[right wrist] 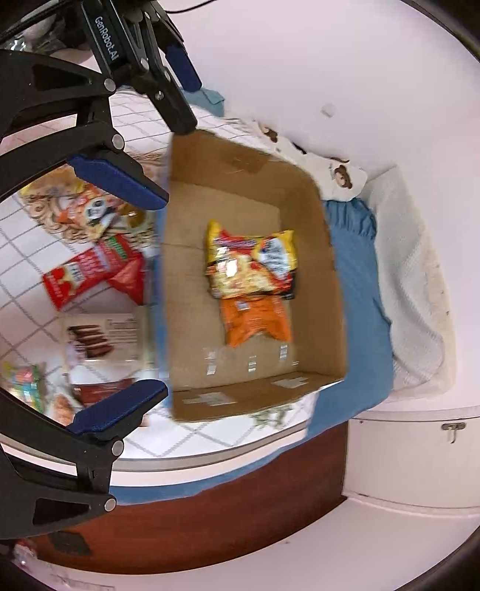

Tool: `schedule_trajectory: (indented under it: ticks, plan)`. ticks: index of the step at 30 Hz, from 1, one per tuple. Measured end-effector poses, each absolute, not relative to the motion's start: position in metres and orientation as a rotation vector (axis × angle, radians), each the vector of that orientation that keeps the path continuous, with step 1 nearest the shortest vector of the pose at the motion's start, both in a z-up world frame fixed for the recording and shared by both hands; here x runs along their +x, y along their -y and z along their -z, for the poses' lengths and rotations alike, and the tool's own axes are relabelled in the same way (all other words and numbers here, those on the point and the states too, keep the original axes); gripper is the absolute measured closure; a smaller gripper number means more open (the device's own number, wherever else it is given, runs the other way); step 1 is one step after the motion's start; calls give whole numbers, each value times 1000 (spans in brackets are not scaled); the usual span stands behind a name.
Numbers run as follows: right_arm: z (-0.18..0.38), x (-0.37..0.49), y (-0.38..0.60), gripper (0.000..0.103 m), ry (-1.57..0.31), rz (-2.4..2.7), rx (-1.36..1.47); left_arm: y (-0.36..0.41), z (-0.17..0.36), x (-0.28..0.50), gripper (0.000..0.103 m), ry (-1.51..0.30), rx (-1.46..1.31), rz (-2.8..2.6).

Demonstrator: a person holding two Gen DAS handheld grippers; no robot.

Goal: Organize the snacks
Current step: 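Grasp the panda-print bag with the left gripper while the right grasps the Franzzi cookie pack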

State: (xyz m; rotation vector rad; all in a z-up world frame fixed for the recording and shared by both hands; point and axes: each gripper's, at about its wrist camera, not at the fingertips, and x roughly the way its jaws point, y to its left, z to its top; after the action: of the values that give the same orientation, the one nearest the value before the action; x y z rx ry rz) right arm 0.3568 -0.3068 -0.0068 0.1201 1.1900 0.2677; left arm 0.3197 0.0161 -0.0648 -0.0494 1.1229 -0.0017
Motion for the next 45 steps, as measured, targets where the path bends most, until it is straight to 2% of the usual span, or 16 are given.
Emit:
schedule_trajectory:
  ticks: [4,6,9,14,19,21,22,23,27,33,38,45]
  plan:
    - [42,336,314,8,-1267,-255,132,-34,111,284,10,-1204,-13,-79]
    - [63,330,318,8,-1302,-231,136,-44,144,273,10,-1312,-74,-79]
    - [90,327,325,8,-1346,-207,162,-46,173,269,10,-1368,-120,-50]
    - [130,329,325,13,-1404,-193,120,-11,205,287,10,-1388,167,61]
    - [155,339,318,14,-1424,-177,42,17,235,301,10,-1421,379,167]
    - [167,342,315,18,-1438,-164,22,22,242,306,25,-1427,407,166]
    - [174,343,314,22,-1450,-156,16,21,244,309,44,-1445,374,168]
    - [179,343,313,32,-1464,-158,18,16,246,312,48,-1468,304,155]
    - [193,332,311,39,-1493,-162,32,-6,243,315,48,-1512,52,62]
    - [192,299,310,40,-1510,-187,17,-30,253,307,48,-1588,-243,5]
    - [194,270,308,40,-1589,-242,0,-24,262,311,38,-1604,-197,46]
    - [191,278,323,36,-1576,-181,98,-2,280,315,38,-1619,-75,71]
